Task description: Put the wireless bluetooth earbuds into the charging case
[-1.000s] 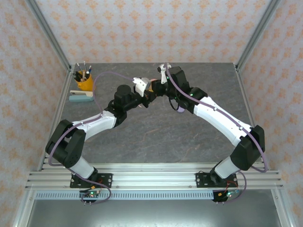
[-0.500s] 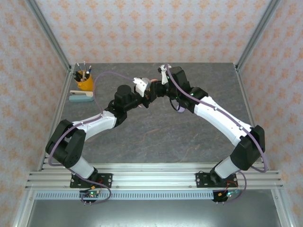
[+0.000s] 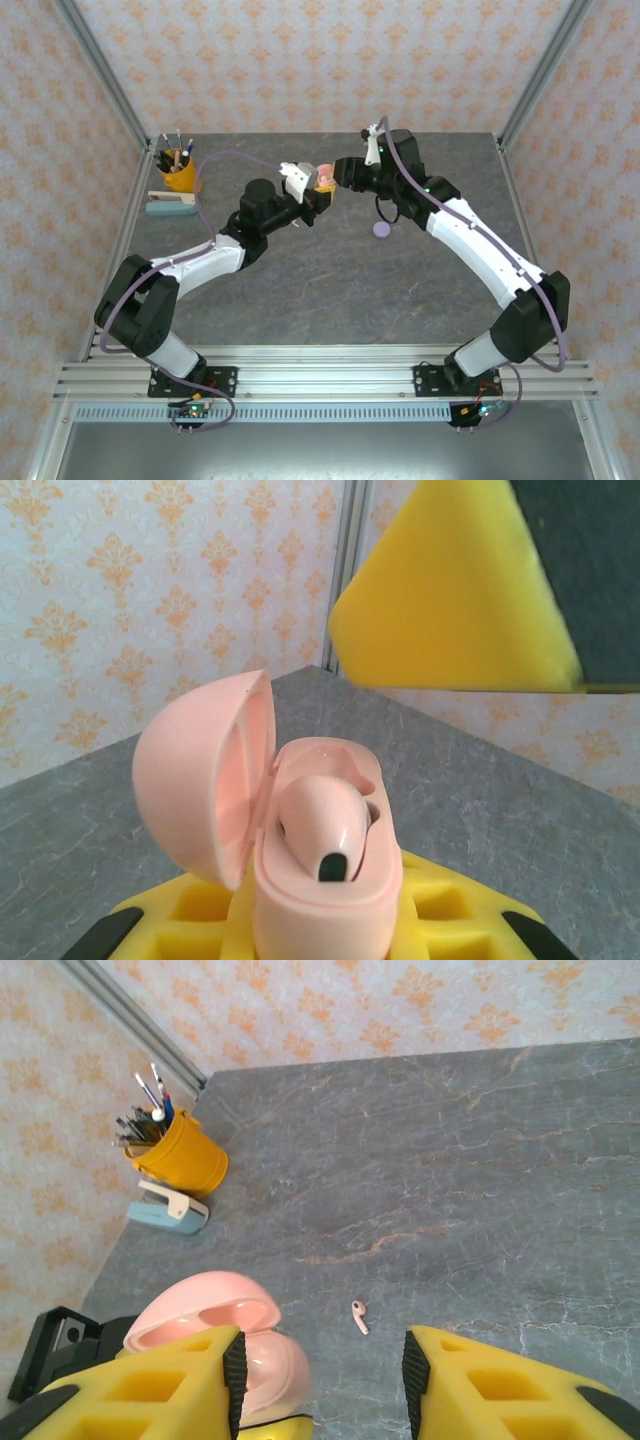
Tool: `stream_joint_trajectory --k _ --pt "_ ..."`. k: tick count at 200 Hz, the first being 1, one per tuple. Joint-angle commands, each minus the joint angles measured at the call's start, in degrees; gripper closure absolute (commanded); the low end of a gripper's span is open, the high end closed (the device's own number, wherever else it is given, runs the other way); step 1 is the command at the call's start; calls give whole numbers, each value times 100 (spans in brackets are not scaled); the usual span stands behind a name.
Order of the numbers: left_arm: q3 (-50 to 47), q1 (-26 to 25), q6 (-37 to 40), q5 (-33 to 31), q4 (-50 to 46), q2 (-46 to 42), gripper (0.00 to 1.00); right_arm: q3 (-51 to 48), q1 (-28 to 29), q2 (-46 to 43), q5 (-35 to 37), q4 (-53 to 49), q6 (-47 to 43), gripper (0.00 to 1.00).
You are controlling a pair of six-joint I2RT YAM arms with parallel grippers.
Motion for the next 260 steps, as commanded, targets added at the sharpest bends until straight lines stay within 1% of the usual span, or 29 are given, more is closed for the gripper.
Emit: stream_joint_trajectory --k 1,33,56,77,104,141,180,224,260 --pt "78 -20 89 -72 343 -223 100 35 -78 -317 -256 99 314 53" --pt "-197 142 -105 -416 637 -337 100 -36 -275 -384 15 -3 805 53" --pt "-416 399 -218 -648 644 -546 100 -34 -306 -237 422 -361 995 48" --pt "-590 634 -237 -846 516 -819 100 96 -305 239 381 -740 1044 46" --pt "-828 914 -254 -1170 406 -1166 100 268 -222 1076 30 -931 1171 45" --pt "-1134 1167 -250 -1501 224 -1589 100 1107 222 2456 4 -1569 1000 45" --pt "-1434 1301 -298 -1724 212 -1896 100 2234 673 3727 263 -2149 847 45" --pt "-1617 1398 -341 -1840 275 -2094 100 3470 940 4748 637 -2714 800 47" --pt "-1624 1432 -377 -1858 282 -2127 100 4296 1077 5376 1007 -3012 713 48"
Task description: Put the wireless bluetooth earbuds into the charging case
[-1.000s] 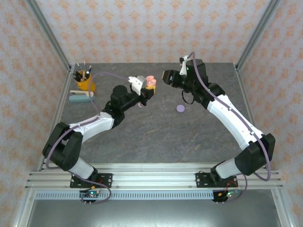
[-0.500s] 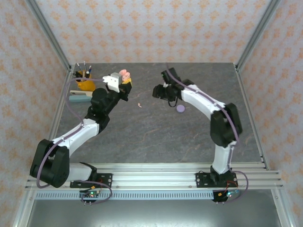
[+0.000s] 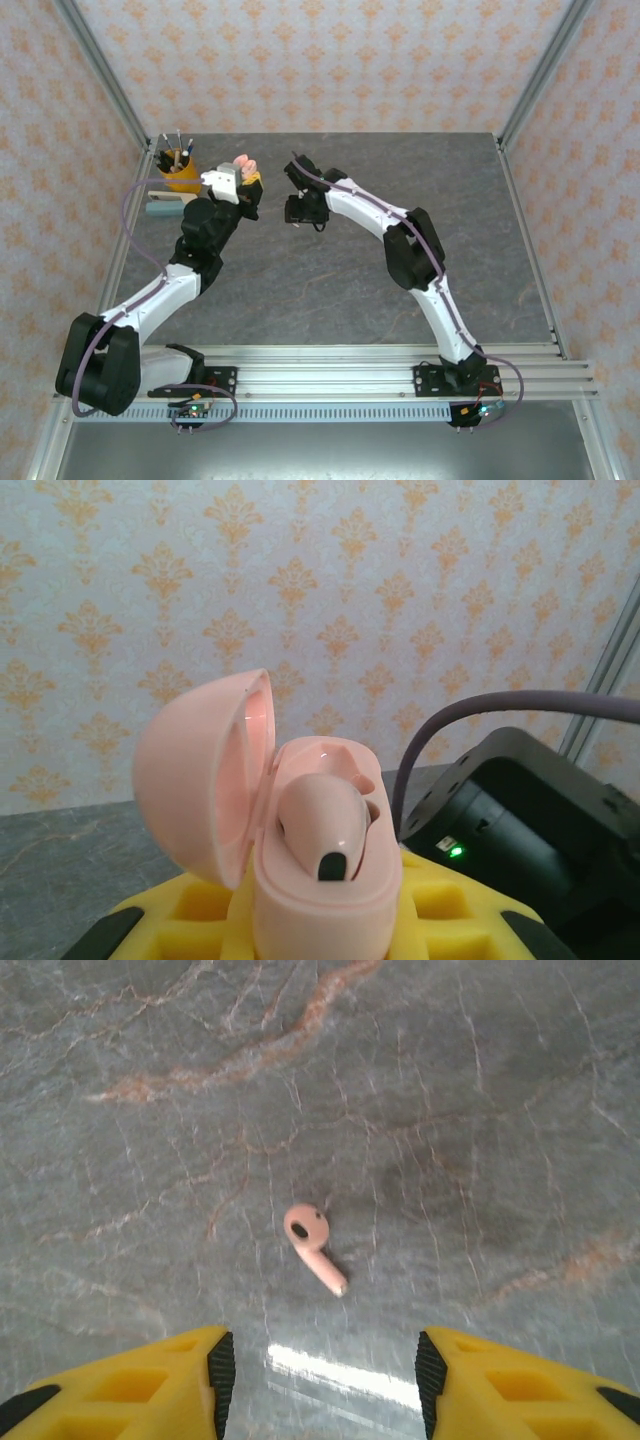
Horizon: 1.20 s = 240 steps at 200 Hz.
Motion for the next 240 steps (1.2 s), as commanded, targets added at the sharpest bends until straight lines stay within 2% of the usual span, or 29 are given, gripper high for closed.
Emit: stream_joint_trajectory --k 1,122,240 --pt "-25 76 -91 -151 110 -129 100 493 88 348 508 -497 -147 48" --pt "-96 78 -170 -163 154 -93 100 1500 199 1205 534 -600 -336 52" --pt "-79 78 -249 -172 171 -37 100 1762 444 1555 1259 -974 -818 60"
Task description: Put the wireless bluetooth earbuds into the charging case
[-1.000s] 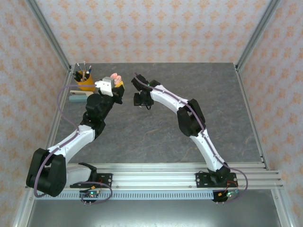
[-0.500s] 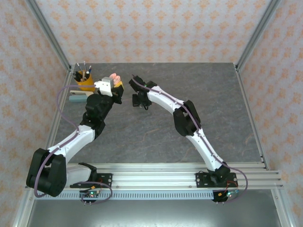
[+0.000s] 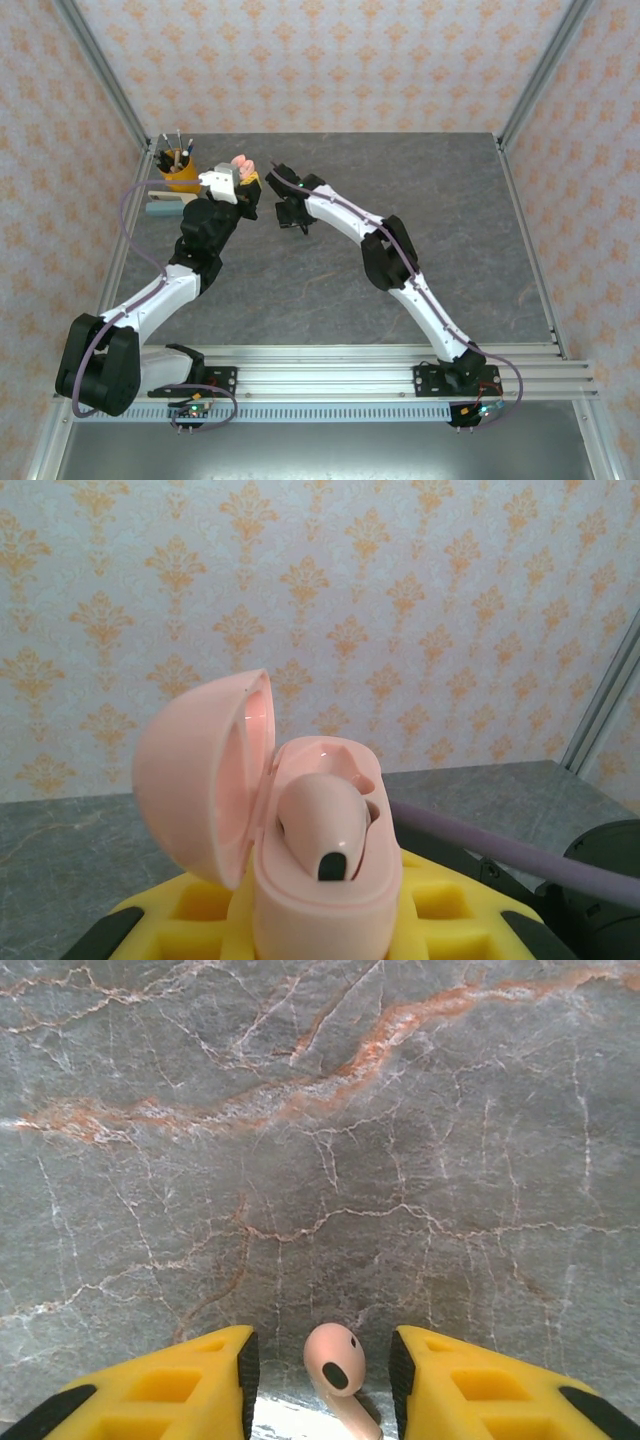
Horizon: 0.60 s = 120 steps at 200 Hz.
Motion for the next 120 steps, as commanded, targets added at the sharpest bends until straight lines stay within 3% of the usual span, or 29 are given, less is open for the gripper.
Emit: stream_joint_trajectory --k 1,75,120 --pt "-46 43 -74 -83 169 -24 100 99 119 238 369 -357 -206 60" --pt "-11 49 -96 -52 91 -8 100 71 118 344 466 -269 -186 66" --pt "24 42 -118 -30 27 -5 100 59 119 322 484 -305 -172 76"
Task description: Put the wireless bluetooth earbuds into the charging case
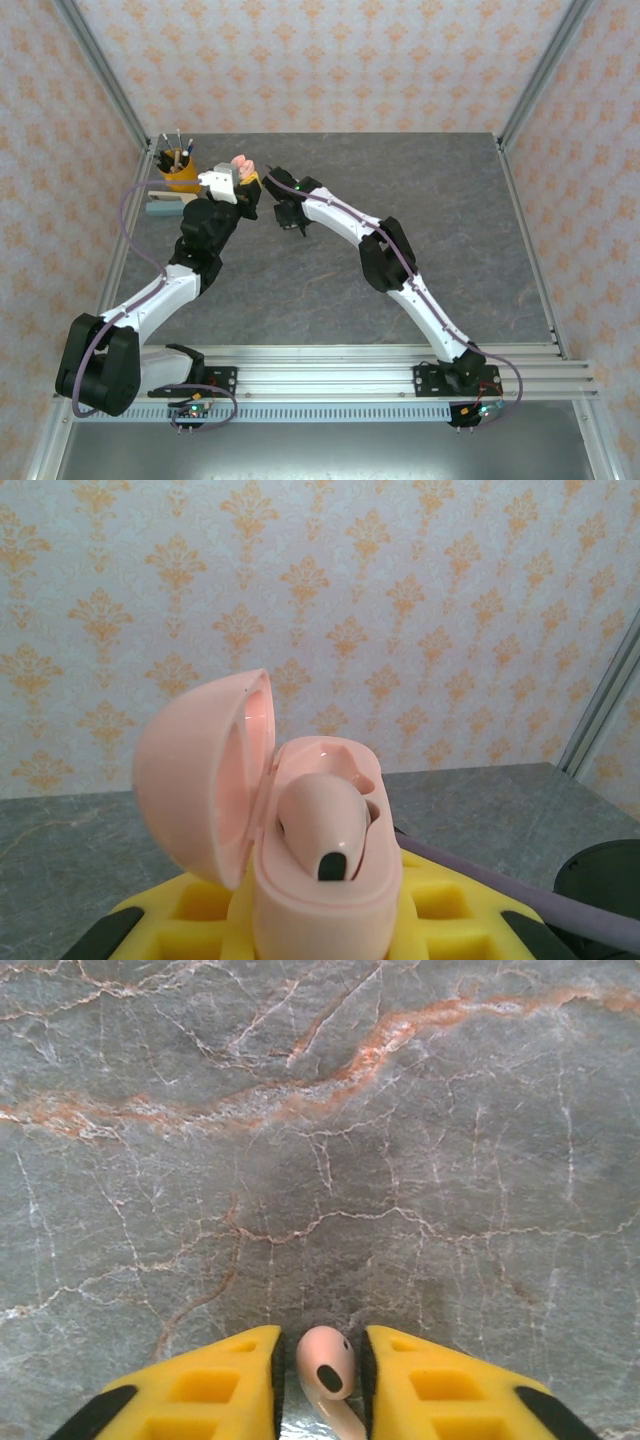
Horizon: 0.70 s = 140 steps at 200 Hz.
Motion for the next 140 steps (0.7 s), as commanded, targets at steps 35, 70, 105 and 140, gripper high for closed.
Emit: stream_joint_trajectory --k 35,70,105,140 --pt "55 44 -68 2 -47 -7 100 -155 18 64 174 -219 39 81" --pt "77 46 -68 49 -140 -9 100 -894 -69 -490 122 179 217 83" --pt "77 43 -59 92 -197 -9 100 -1920 -171 -1206 113 680 381 84" --pt "61 44 -59 217 -250 22 100 -2972 -269 -1926 115 1168 525 85"
